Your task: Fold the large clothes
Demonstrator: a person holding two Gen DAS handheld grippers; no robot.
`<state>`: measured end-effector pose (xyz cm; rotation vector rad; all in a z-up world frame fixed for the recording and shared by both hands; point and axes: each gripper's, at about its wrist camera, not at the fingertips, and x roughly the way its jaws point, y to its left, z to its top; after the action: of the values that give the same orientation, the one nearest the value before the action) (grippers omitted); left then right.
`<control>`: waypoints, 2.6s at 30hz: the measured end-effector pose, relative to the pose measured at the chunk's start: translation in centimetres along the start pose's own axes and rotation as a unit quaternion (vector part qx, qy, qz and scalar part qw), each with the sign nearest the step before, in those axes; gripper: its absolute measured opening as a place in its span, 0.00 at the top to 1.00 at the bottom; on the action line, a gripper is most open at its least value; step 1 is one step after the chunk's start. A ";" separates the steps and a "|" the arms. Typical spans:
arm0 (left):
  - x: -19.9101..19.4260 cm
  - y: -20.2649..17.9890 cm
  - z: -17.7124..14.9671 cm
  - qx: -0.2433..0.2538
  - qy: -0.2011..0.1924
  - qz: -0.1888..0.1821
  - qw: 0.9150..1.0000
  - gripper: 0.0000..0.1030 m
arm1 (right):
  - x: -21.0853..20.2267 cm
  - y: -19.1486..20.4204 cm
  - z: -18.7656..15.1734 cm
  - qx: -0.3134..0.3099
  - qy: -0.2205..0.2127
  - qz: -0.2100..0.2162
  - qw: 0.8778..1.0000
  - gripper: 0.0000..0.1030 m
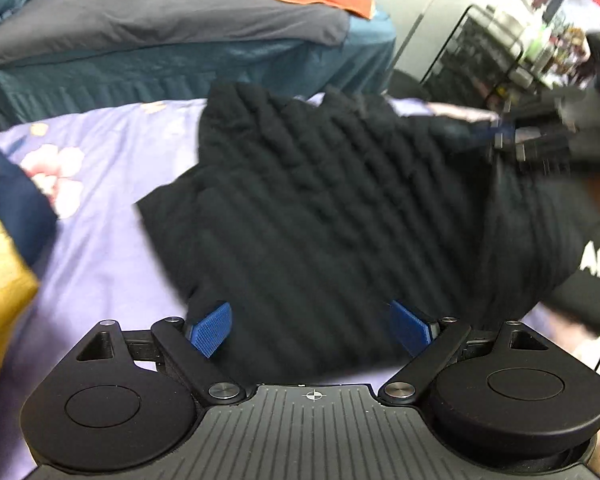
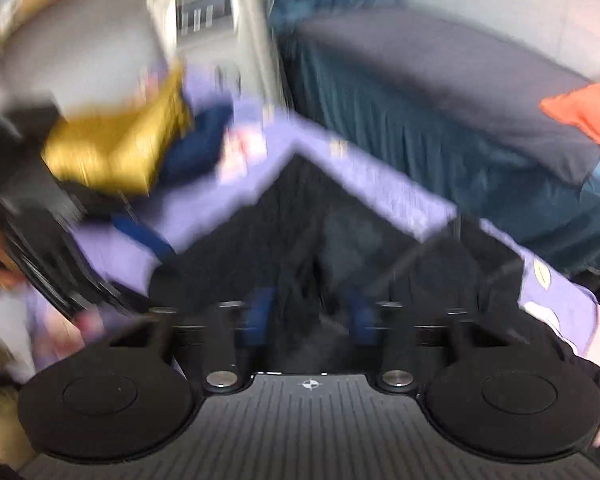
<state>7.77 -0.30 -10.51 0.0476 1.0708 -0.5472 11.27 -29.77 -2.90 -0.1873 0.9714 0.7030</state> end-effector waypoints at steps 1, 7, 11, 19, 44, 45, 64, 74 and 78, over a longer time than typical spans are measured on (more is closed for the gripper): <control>-0.1 -0.1 -0.4 0.006 0.002 0.007 1.000 0.00 | 0.4 0.4 -0.4 -0.014 0.013 -0.009 1.000 0.81; -0.2 -1.3 0.1 0.011 -0.002 -0.002 1.000 0.00 | 0.2 -2.5 2.1 0.058 -0.054 -0.118 0.990 0.92; 1.2 -3.4 1.5 0.024 -0.016 -0.001 1.000 0.00 | 2.6 -3.9 4.8 0.084 -0.076 -0.215 0.970 0.93; 7.5 -5.3 4.2 0.044 0.023 0.062 0.997 0.00 | 11.9 -6.9 1.7 0.180 0.034 -0.248 0.951 0.88; 10.4 -2.4 6.8 0.030 0.017 0.099 0.995 0.00 | -5.6 -11.5 -17.3 0.405 -0.067 -0.269 0.871 0.88; 10.6 -2.3 6.8 0.032 0.019 0.105 0.994 0.00 | -6.2 -11.6 -17.5 0.423 -0.081 -0.278 0.859 0.89; 7.1 -4.8 4.7 0.043 -0.022 0.128 0.991 0.00 | -5.7 -6.4 -15.0 0.339 -0.096 -0.310 0.883 0.15; 11.4 -1.6 4.4 0.010 0.046 0.132 0.990 0.00 | 3.0 -3.6 -14.0 0.313 0.012 -0.253 0.915 0.07; 12.9 0.0 5.2 -0.028 0.070 0.117 0.990 0.00 | 3.5 -5.2 -13.9 0.328 0.029 -0.260 0.908 0.01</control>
<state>16.70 -7.02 -18.80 0.1636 1.1986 -0.3043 6.20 -38.32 -14.45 0.1290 1.1039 -0.1401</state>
